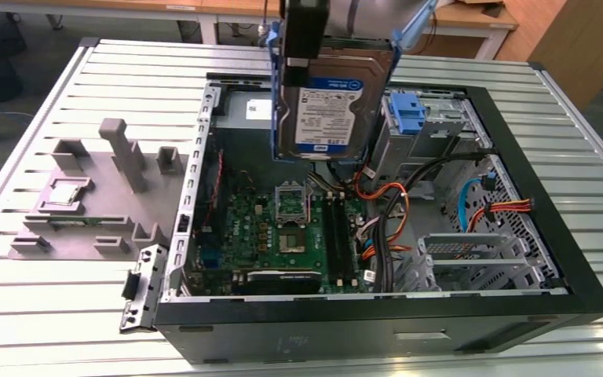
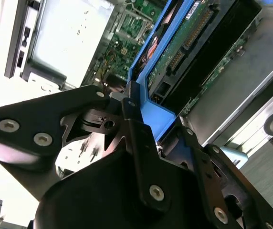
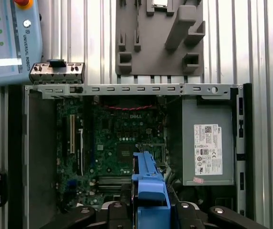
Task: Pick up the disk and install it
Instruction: 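Pick up the disk, then insert the disk into the insertion slot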
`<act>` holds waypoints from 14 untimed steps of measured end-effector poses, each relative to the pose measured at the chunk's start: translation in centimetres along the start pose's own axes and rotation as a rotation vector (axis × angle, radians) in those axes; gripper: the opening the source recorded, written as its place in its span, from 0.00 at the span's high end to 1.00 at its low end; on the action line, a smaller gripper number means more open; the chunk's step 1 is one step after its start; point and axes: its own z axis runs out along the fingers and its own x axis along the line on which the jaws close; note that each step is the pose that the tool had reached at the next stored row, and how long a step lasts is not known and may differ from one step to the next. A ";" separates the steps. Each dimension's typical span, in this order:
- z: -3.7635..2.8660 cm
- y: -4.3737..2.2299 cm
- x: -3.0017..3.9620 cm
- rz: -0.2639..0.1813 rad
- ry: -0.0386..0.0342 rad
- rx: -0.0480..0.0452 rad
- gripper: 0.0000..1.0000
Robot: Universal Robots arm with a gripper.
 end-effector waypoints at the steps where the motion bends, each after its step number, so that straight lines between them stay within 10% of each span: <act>1: 0.01 -0.31 -0.01 0.000 0.0001 -0.0001 0.63; 14: 0.03 -1.06 0.03 0.000 0.0002 -0.0001 0.63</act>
